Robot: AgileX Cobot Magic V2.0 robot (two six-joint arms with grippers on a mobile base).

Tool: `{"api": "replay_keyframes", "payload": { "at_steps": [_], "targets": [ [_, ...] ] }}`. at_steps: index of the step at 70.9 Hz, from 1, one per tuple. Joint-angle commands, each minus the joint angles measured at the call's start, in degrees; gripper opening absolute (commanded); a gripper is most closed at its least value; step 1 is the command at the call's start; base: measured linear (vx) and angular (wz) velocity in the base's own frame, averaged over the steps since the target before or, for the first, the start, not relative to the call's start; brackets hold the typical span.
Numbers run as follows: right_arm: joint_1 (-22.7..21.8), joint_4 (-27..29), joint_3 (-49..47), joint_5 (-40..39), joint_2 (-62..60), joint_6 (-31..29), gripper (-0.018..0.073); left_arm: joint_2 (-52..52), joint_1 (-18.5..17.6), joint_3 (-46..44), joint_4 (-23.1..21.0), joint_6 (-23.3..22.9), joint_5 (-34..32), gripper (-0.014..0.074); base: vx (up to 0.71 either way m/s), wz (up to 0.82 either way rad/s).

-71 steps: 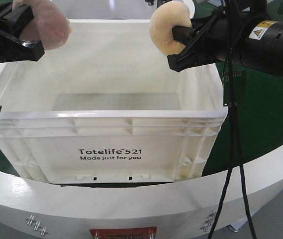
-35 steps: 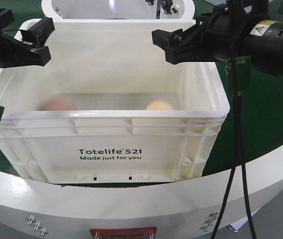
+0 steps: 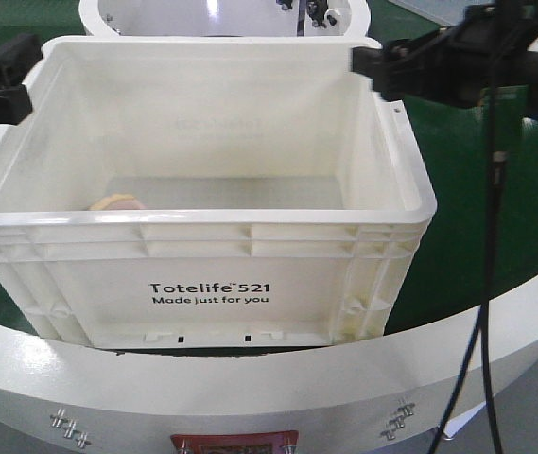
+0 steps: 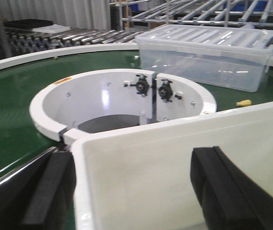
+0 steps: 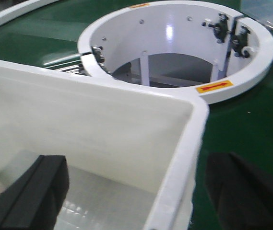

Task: Place moving items into box and shelve
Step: 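Open both grippers to drop the balls into the crate, then move both grippers down onto the crate's opposite rims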

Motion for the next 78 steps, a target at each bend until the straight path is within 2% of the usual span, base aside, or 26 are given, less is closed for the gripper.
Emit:
{"api": "replay_keyframes", "payload": {
  "at_steps": [1, 16, 22, 35, 41, 50, 64, 78],
  "targets": [
    [-3.2, 0.0, -1.9, -1.6, -2.0, -0.1, 0.0595, -1.4, 1.0, -1.6, -0.2, -0.3, -3.7, 0.0584, 0.00, 0.00],
    [-4.5, -4.3, -5.2, 6.1, -1.9, 1.7, 0.0590, -1.4, 1.5, -1.6, -0.2, -0.3, -2.6, 0.0584, 0.00, 0.00],
    [-4.5, -6.4, -8.6, 10.5, -1.4, 6.6, 0.0590, -1.4, 1.5, -1.6, -0.2, -0.3, -2.4, 0.0584, 0.00, 0.00],
    [-4.3, -18.6, -17.0, 21.8, 2.2, 20.1, 0.0578, -1.4, 1.5, -1.6, -0.2, -0.3, -2.4, 0.0584, 0.00, 0.00],
    [-4.3, -21.7, -20.0, 25.8, 3.9, 23.6, 0.0571, -1.4, 1.5, -1.6, -0.2, -0.3, -2.4, 0.0584, 0.00, 0.00],
    [-4.3, -20.9, -23.2, 29.9, 6.0, 24.2, 0.0561, -1.4, 1.5, -1.6, -0.2, -0.3, -2.3, 0.0584, 0.00, 0.00],
    [-4.2, -18.4, -24.4, 31.8, 7.8, 24.2, 0.0550, -1.4, 1.5, -1.6, -0.2, -0.3, -2.1, 0.0584, 0.00, 0.00],
    [-0.6, -19.3, -24.4, 31.0, 9.5, 24.2, 0.0548, -1.4, 1.5, -1.6, -0.2, -0.3, -2.1, 0.0584, 0.00, 0.00]
  ]
}}
